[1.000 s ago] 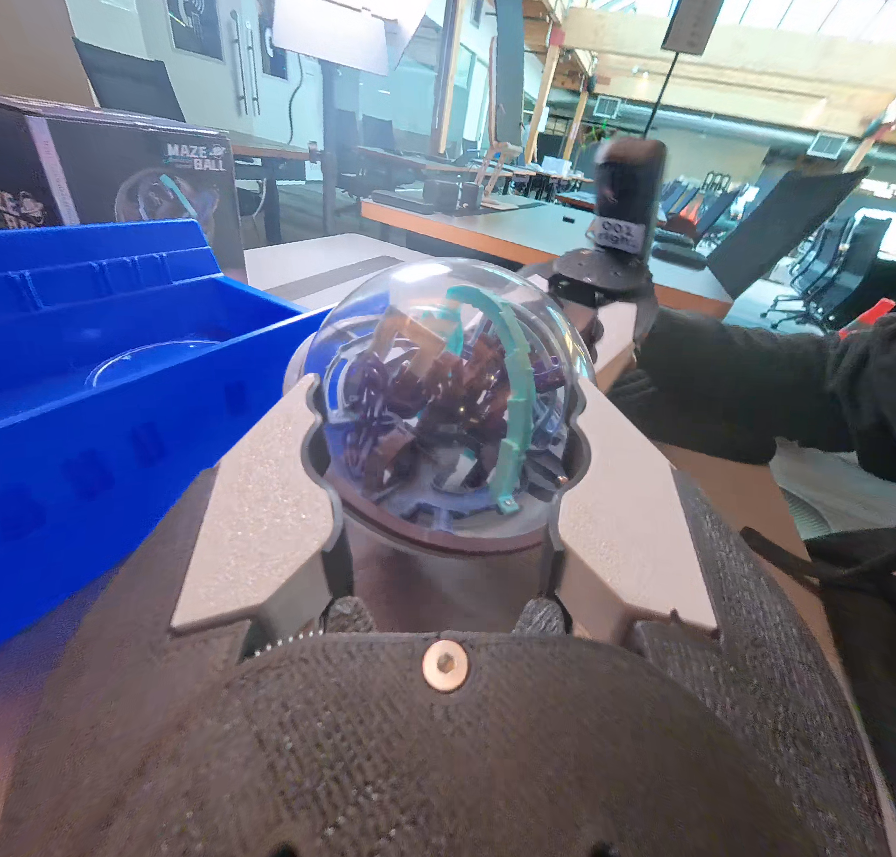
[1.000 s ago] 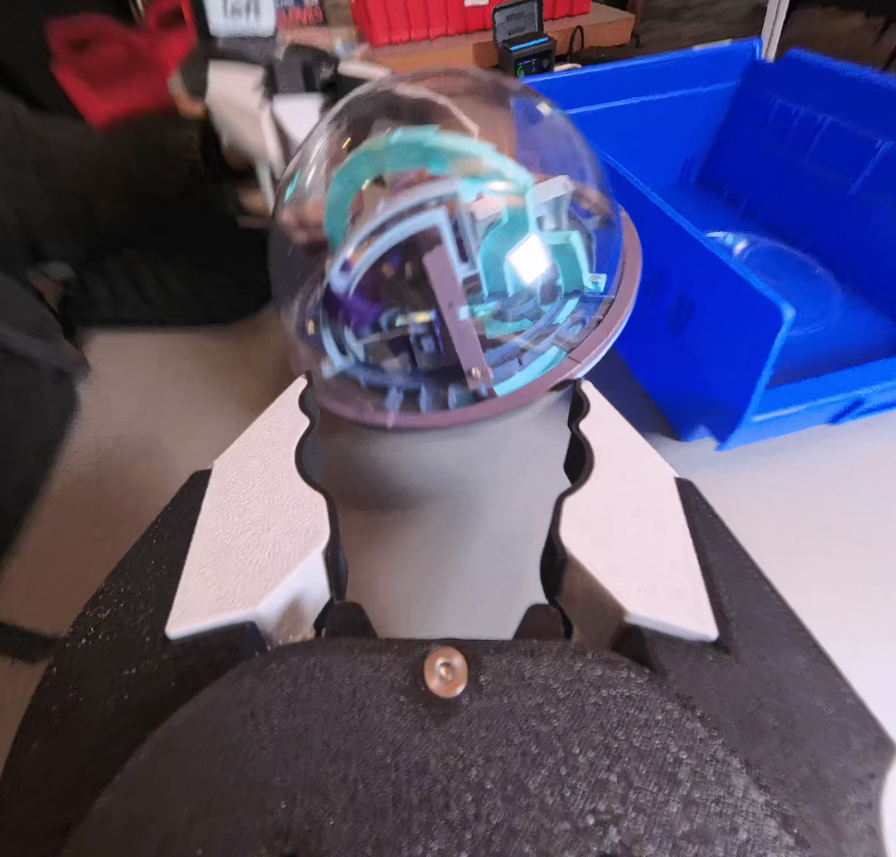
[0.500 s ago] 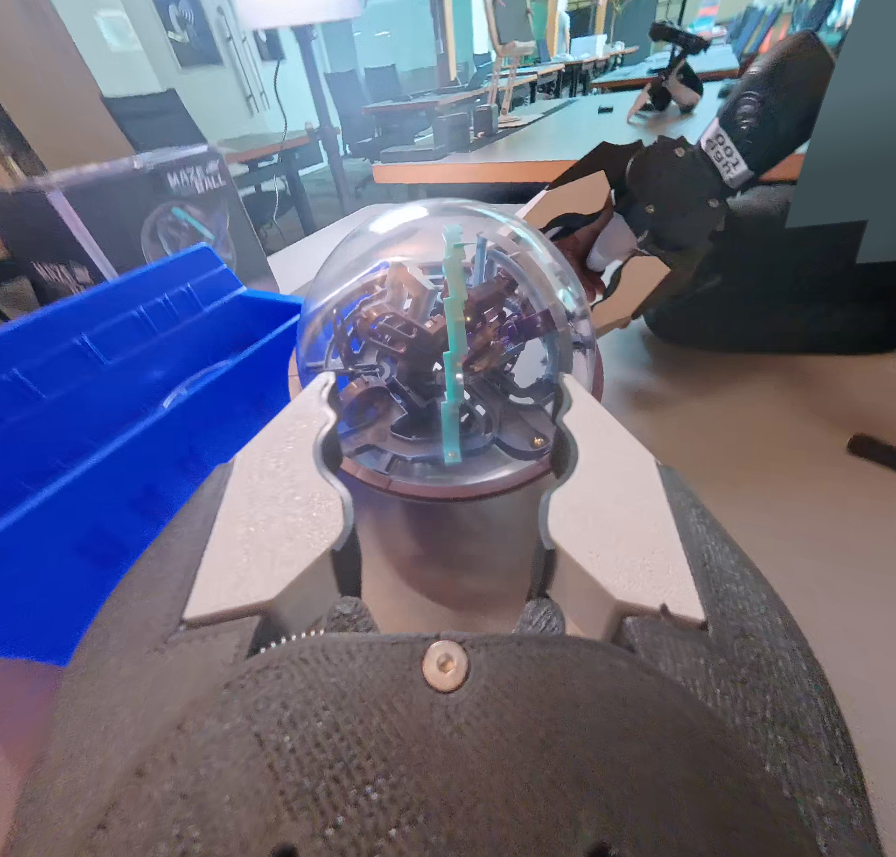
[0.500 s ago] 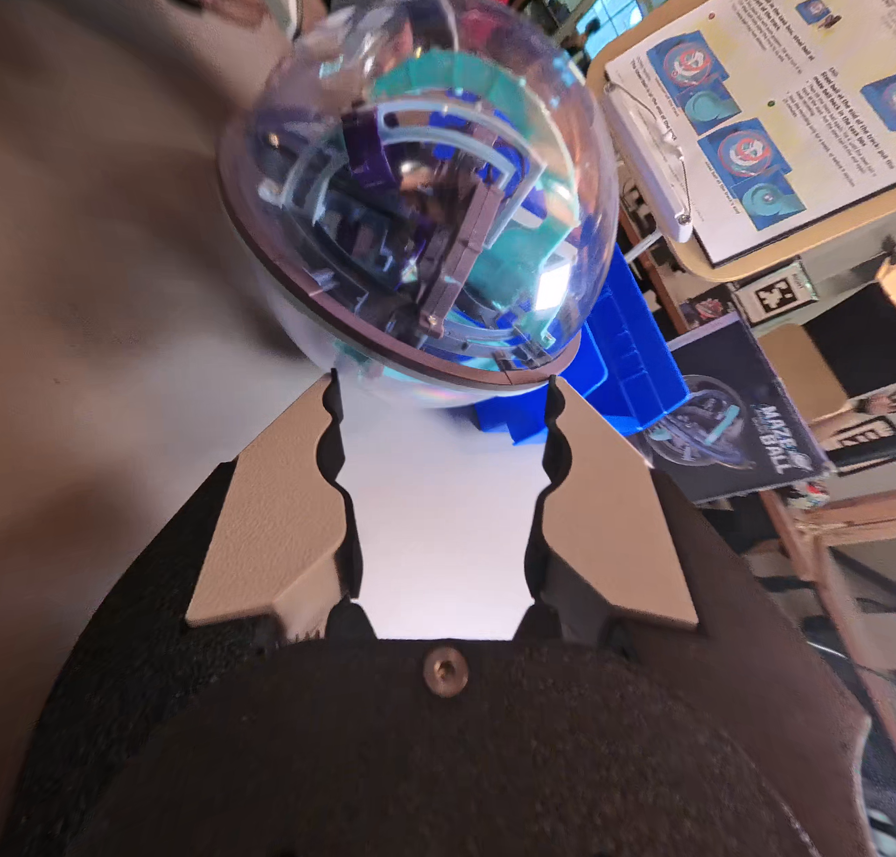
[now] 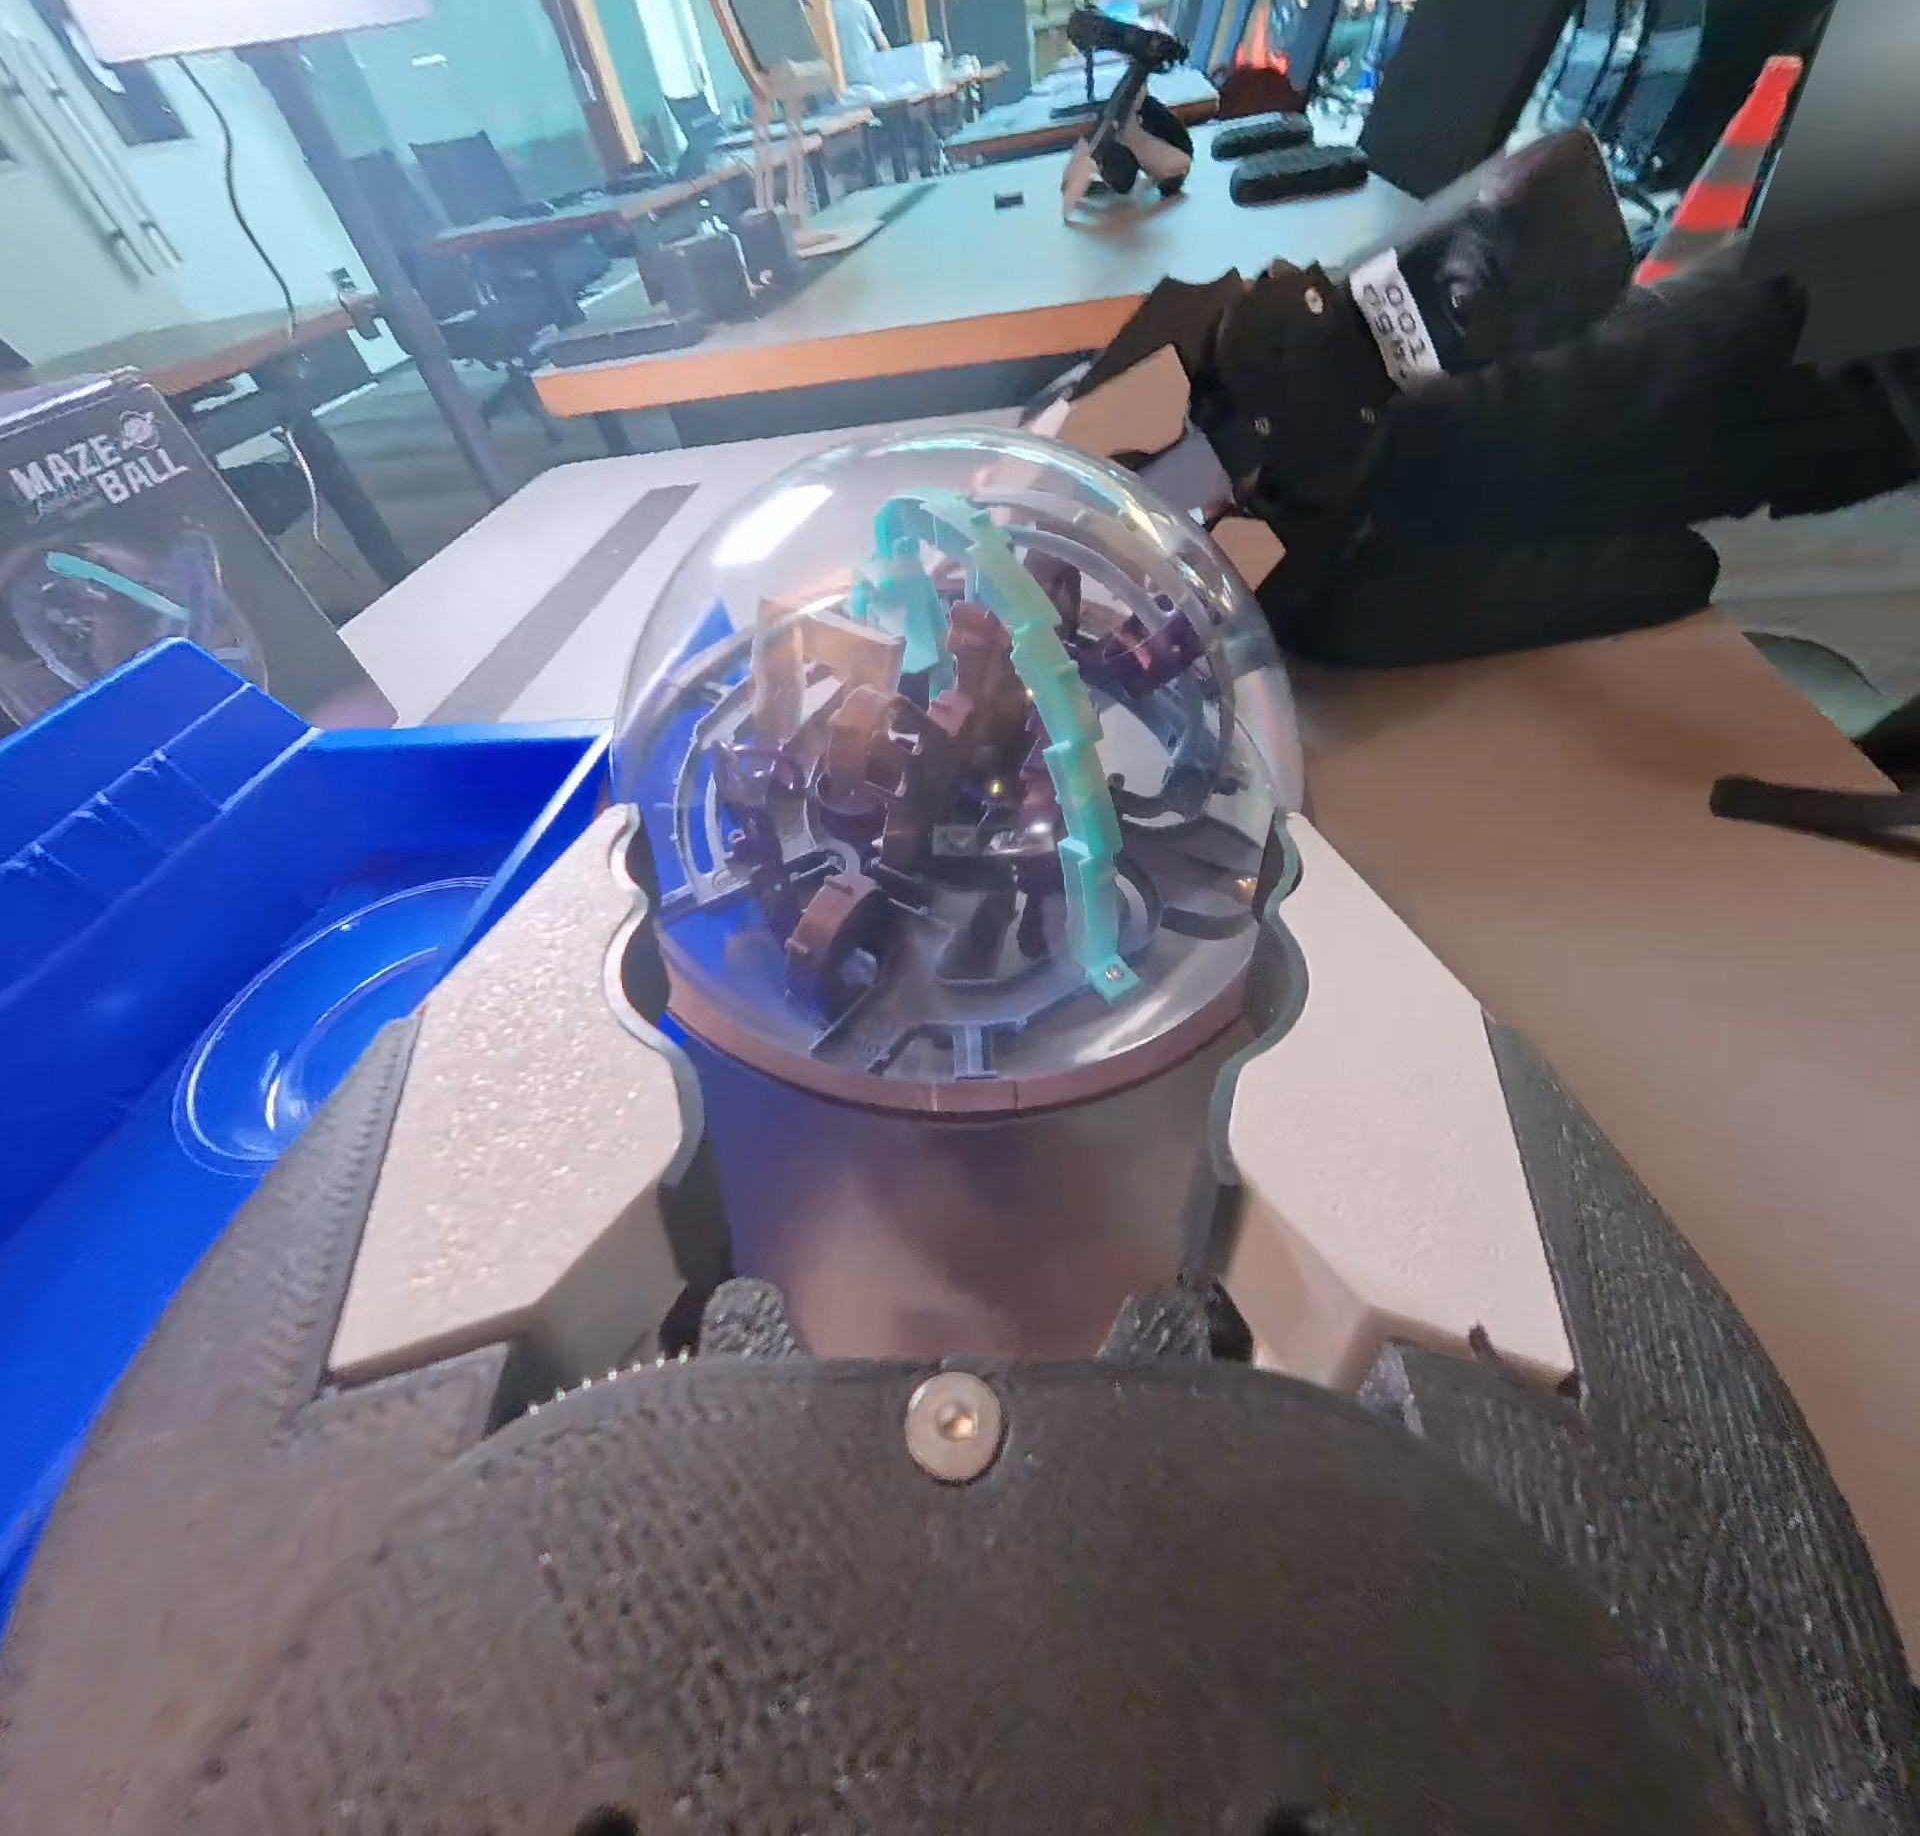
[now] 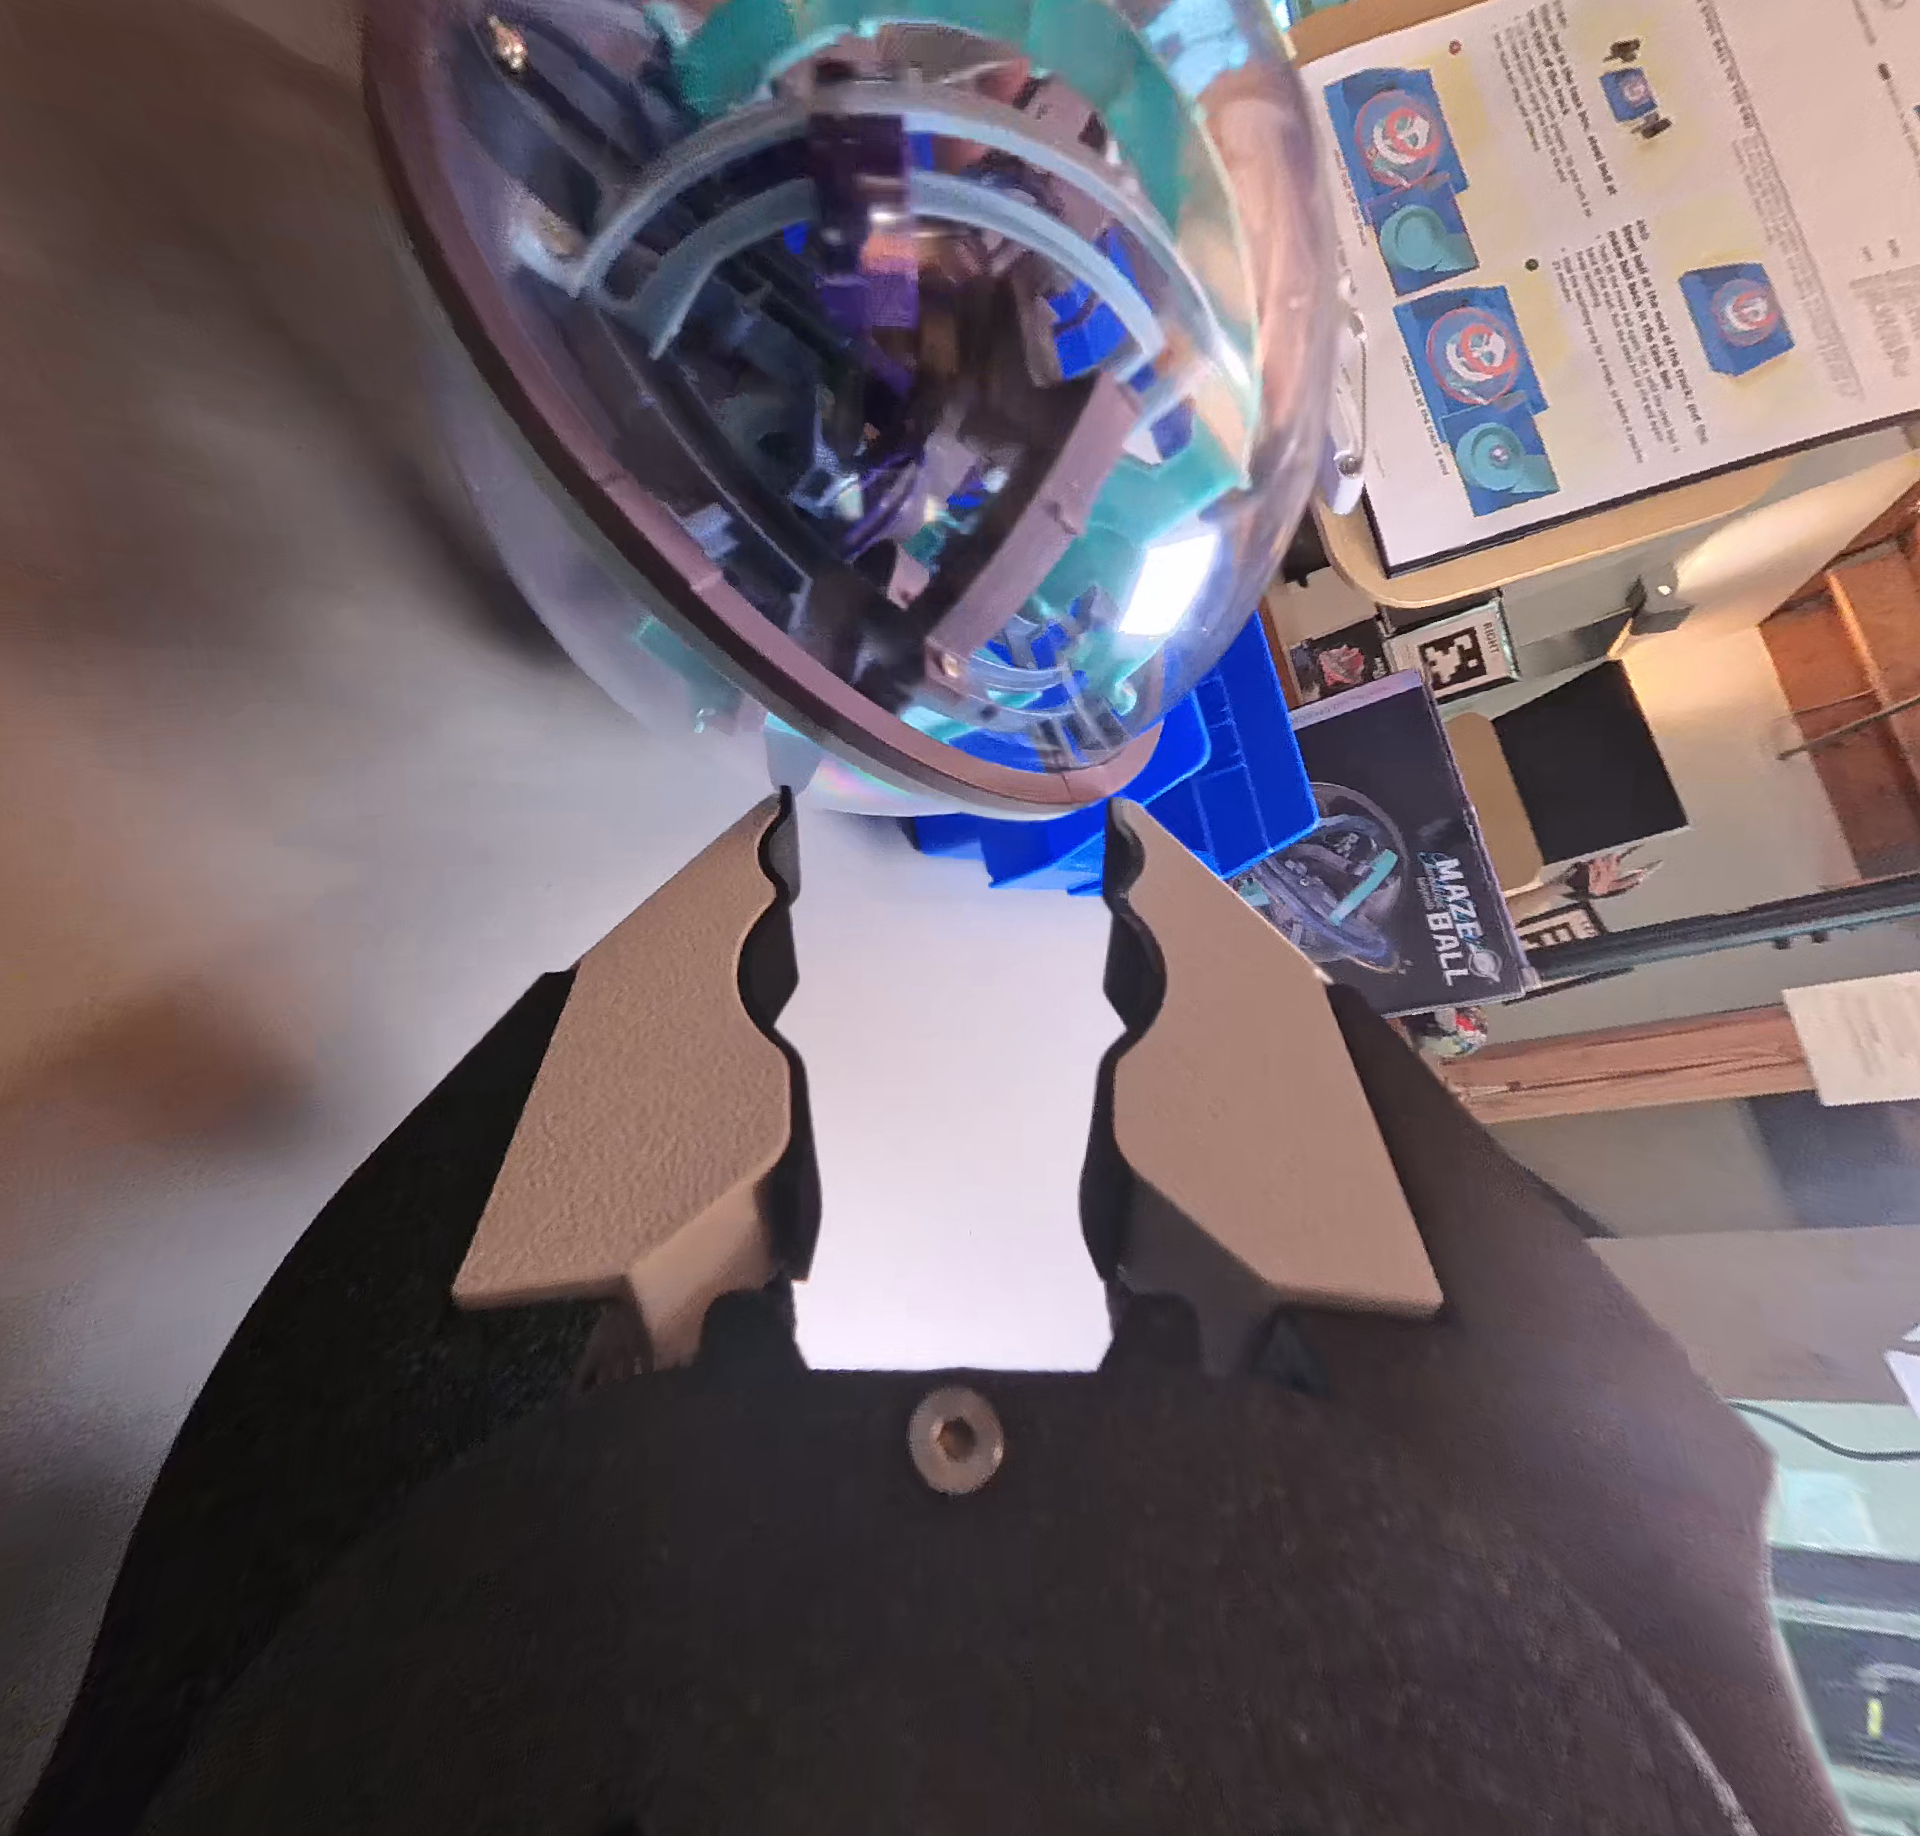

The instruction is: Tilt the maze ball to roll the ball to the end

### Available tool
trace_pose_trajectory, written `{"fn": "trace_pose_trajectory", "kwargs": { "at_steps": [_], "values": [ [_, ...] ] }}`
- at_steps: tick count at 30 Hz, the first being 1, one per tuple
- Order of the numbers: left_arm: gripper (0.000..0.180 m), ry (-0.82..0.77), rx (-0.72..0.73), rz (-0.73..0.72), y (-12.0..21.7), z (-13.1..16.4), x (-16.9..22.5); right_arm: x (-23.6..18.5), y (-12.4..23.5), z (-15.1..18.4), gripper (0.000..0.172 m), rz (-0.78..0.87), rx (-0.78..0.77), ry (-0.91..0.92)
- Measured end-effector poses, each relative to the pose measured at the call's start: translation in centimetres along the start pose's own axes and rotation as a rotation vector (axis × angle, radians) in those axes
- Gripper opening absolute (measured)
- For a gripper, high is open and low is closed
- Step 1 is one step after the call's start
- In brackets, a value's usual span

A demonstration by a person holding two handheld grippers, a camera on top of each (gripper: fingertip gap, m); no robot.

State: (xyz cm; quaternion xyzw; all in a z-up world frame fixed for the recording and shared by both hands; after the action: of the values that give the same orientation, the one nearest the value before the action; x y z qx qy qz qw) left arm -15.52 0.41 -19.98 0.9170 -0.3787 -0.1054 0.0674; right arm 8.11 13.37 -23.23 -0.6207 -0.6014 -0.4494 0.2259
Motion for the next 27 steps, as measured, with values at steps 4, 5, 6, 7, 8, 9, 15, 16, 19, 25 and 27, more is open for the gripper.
{"fn": "trace_pose_trajectory", "kwargs": {
  "at_steps": [4, 5, 6, 7, 8, 9, 15, 16, 19, 25, 27],
  "values": [
    [0.113, 0.096, 0.028, -0.075, -0.4, -0.5, 1.1, -0.4, -0.1, 0.1, 0.045, -0.012, -0.009, 0.032],
    [0.112, 0.121, 0.03, -0.087, -0.4, -0.7, 1.4, -0.6, -0.2, 0.0, 0.041, -0.031, -0.007, 0.034],
    [0.112, 0.139, 0.035, -0.093, -0.4, -1.1, 1.7, -0.7, -0.2, 0.0, 0.038, -0.044, -0.008, 0.036],
    [0.112, 0.142, 0.029, -0.097, -0.3, -1.3, 2.0, -0.9, -0.1, -0.1, 0.035, -0.047, -0.008, 0.043],
    [0.112, 0.132, 0.019, -0.104, -0.2, -1.4, 2.4, -0.9, 0.0, -0.2, 0.031, -0.041, -0.005, 0.056],
    [0.112, 0.12, 0.018, -0.116, -0.2, -1.5, 2.8, -1.0, 0.2, -0.4, 0.026, -0.035, -0.002, 0.071],
    [0.111, 0.134, 0.026, -0.151, 0.7, -1.5, 5.1, -2.0, 1.2, -1.4, 0.02, -0.012, 0.023, 0.138],
    [0.11, 0.121, 0.024, -0.144, 1.0, -1.5, 5.4, -2.1, 1.3, -1.6, 0.02, -0.009, 0.028, 0.152],
    [0.104, 0.041, -0.007, -0.066, 2.1, -1.2, 6.0, -2.7, 1.7, -1.6, 0.015, -0.007, 0.041, 0.188],
    [0.104, 0.106, 0.043, 0.013, 3.6, -0.3, 4.3, -2.7, 2.2, -1.6, 0.006, 0.046, 0.064, 0.226],
    [0.11, 0.173, 0.035, 0.072, 3.0, 0.3, 4.1, -2.8, 2.1, -1.7, 0.006, 0.069, 0.064, 0.268]
  ]
}}
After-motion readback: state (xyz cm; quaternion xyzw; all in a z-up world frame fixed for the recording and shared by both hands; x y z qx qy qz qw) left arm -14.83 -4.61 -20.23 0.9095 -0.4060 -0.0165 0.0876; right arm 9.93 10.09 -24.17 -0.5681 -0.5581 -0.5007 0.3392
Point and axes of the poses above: each gripper's, where its closed fingertips meet, y back along the fingers, z out of its underside, x = y × z across the jaws, the point moved 10 cm from there along y, back along the fingers
